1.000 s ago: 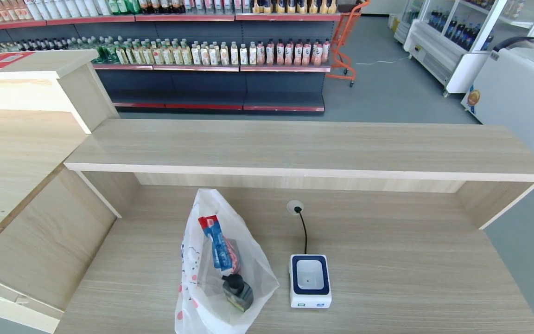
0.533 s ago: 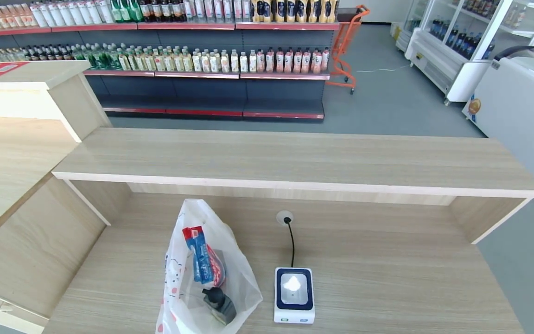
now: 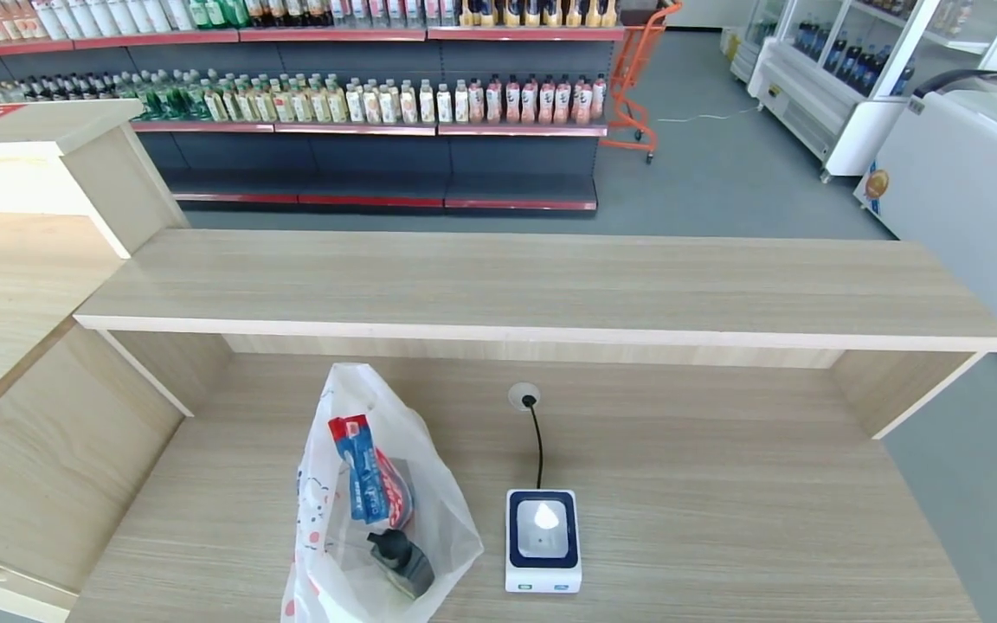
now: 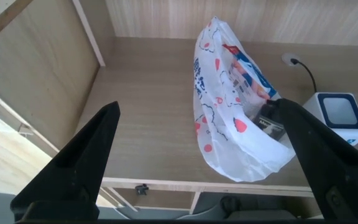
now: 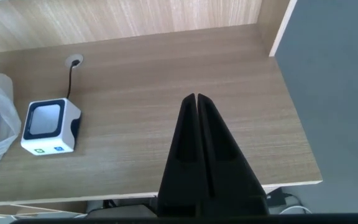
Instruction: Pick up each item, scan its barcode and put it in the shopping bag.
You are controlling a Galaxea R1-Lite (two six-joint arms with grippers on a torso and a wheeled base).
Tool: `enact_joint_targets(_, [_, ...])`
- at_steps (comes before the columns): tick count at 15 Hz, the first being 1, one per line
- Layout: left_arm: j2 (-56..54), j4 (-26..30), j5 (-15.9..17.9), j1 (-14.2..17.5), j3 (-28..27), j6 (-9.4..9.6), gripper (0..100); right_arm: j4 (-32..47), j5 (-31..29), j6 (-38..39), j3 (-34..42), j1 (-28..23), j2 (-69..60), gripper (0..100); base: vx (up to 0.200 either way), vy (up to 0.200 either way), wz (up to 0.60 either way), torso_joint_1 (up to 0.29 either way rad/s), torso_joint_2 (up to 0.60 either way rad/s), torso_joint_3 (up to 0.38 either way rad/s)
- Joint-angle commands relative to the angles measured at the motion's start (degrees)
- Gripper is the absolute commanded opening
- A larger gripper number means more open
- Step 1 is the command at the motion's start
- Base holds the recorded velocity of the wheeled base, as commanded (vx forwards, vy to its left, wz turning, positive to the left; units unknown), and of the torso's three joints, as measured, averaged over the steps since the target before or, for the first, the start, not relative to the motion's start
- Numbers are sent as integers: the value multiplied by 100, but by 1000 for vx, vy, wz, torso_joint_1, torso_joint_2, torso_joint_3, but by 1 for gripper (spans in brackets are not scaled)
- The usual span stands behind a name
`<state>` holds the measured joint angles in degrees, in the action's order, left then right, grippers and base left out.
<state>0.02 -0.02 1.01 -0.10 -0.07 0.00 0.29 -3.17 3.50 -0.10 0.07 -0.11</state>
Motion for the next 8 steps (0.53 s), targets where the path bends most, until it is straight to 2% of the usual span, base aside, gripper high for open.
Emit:
enact_joint_targets(1, [-2,2,4,10,-1,9,100,-3,1,2,1,10,20,0,0,0,0,0,0,0])
enact_joint_targets(8, [-2,2,4,10,-1,9,100,-3,9,2,1,10,20,0,0,0,0,0,0,0])
